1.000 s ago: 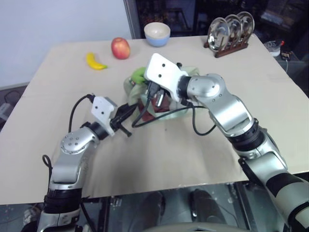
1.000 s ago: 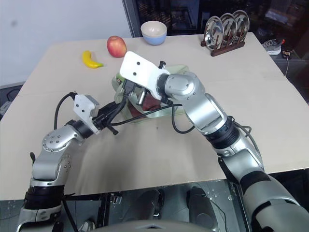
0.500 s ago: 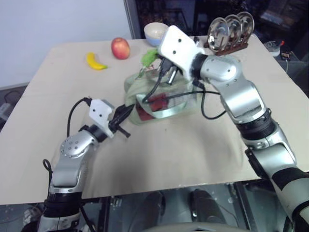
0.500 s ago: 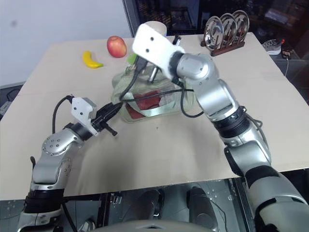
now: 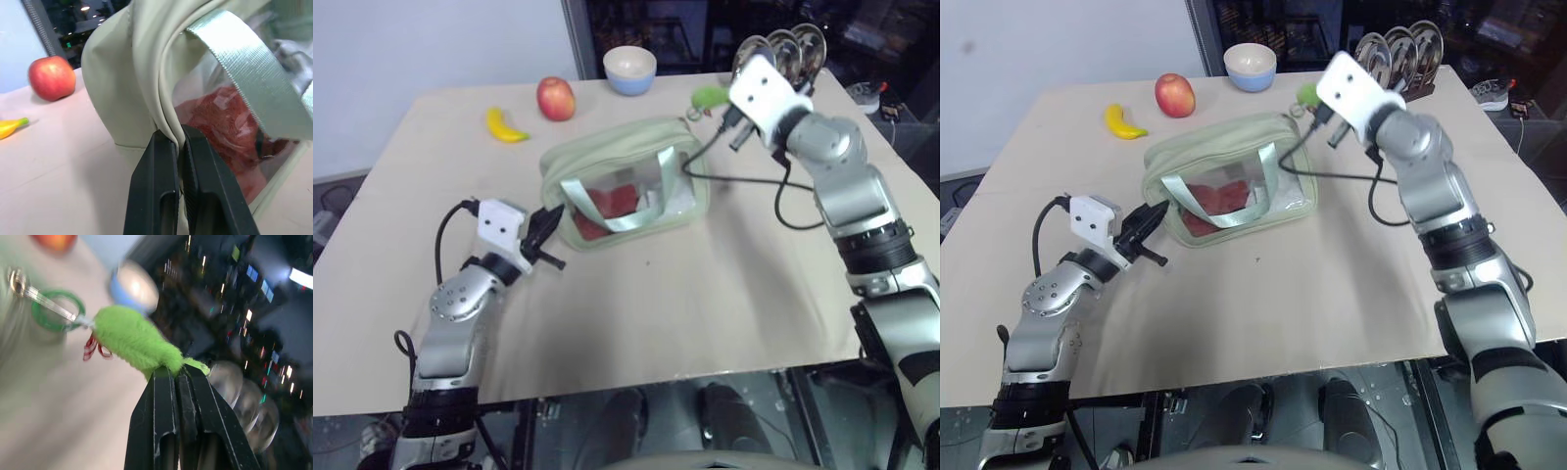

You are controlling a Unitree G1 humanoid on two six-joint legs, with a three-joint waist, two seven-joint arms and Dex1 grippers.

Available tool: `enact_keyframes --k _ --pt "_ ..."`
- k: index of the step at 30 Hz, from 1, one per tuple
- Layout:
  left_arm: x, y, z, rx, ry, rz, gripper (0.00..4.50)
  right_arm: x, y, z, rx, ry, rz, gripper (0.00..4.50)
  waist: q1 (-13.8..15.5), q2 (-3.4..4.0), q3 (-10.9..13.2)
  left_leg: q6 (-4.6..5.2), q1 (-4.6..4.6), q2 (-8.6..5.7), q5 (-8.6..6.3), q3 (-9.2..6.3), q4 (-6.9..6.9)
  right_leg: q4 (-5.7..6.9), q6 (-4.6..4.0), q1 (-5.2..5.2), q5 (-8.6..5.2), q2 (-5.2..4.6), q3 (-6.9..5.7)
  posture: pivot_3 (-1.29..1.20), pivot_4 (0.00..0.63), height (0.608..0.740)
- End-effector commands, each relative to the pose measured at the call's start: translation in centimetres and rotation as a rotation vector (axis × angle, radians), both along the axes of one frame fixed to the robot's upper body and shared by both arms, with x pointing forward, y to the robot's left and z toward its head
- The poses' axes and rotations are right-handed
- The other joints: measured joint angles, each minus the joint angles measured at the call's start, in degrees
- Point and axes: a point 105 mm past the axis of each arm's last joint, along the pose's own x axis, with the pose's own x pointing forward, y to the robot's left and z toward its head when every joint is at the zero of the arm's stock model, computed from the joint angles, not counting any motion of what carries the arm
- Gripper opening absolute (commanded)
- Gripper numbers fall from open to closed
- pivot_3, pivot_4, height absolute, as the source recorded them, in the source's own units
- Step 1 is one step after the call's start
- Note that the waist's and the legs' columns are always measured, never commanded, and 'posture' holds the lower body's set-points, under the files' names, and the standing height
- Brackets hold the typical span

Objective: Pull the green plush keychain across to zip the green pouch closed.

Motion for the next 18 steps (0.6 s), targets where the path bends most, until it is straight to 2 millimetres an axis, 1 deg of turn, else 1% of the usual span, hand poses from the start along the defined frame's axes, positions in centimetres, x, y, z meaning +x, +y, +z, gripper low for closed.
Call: enact_keyframes --k 1,3,4,7,9,13,15,18 --pt "0.2 4.0 -0.7 0.017 0.022 0.194 0.00 0.4 -4.5 -2.8 0.004 0.019 -0.159 0.05 -0.1 0.00 0.0 0.00 0.01 0.00 0.00 0.02 0.00 0.00 0.00 0.00 0.00 0.01 0.01 0.00 0.150 0.740" --pt "0.3 4.2 -0.5 0.018 0.010 0.218 0.00 0.1 -5.5 -6.0 -0.029 0.072 -0.197 0.05 -0.2 0.02 0.0 0.00 0.06 0.03 0.00 0.12 -0.01 0.06 0.00 -0.02 0.00 0.04 0.12 0.00 0.150 0.740" --pt "0.3 4.2 -0.4 0.019 0.004 0.226 0.00 -0.1 -5.9 -7.1 -0.024 0.095 -0.213 0.05 -0.2 0.02 0.0 0.00 0.09 0.06 0.00 0.16 -0.01 0.06 0.00 -0.02 0.00 0.07 0.16 0.00 0.150 0.740" --pt "0.2 4.3 -0.4 0.010 0.003 0.229 0.00 -0.8 -6.6 -9.3 -0.078 0.127 -0.236 0.05 -0.2 0.03 0.0 0.00 0.14 0.10 0.00 0.21 -0.01 0.08 0.01 -0.01 0.00 0.14 0.24 0.00 0.150 0.740" --pt "0.1 4.3 -0.4 0.010 0.006 0.231 0.00 -1.3 -6.7 -11.5 -0.154 0.171 -0.227 0.05 -0.1 0.03 0.0 0.00 0.14 0.10 0.00 0.23 0.00 0.08 0.01 -0.01 0.00 0.14 0.25 0.00 0.150 0.740" --pt "0.1 4.5 -0.4 0.011 0.005 0.235 0.00 -2.0 -6.8 -14.4 -0.258 0.235 -0.204 0.05 -0.2 0.03 0.0 0.00 0.20 0.13 0.00 0.33 0.00 0.10 0.01 0.00 0.00 0.17 0.34 0.00 0.150 0.740" --pt "0.0 4.2 -0.2 0.011 -0.002 0.222 0.00 -2.2 -6.5 -15.0 -0.248 0.251 -0.185 0.05 -0.2 0.01 0.0 0.00 0.33 0.15 0.00 0.34 0.00 0.09 0.01 0.12 0.00 0.21 0.35 0.00 0.150 0.740" --pt "-0.2 3.8 0.3 0.018 -0.021 0.203 0.00 -2.3 -5.6 -13.3 -0.125 0.222 -0.153 0.05 -0.1 0.01 0.0 0.02 0.63 0.18 -0.02 0.32 -0.01 0.03 0.02 0.47 0.00 0.23 0.33 0.00 0.150 0.740"
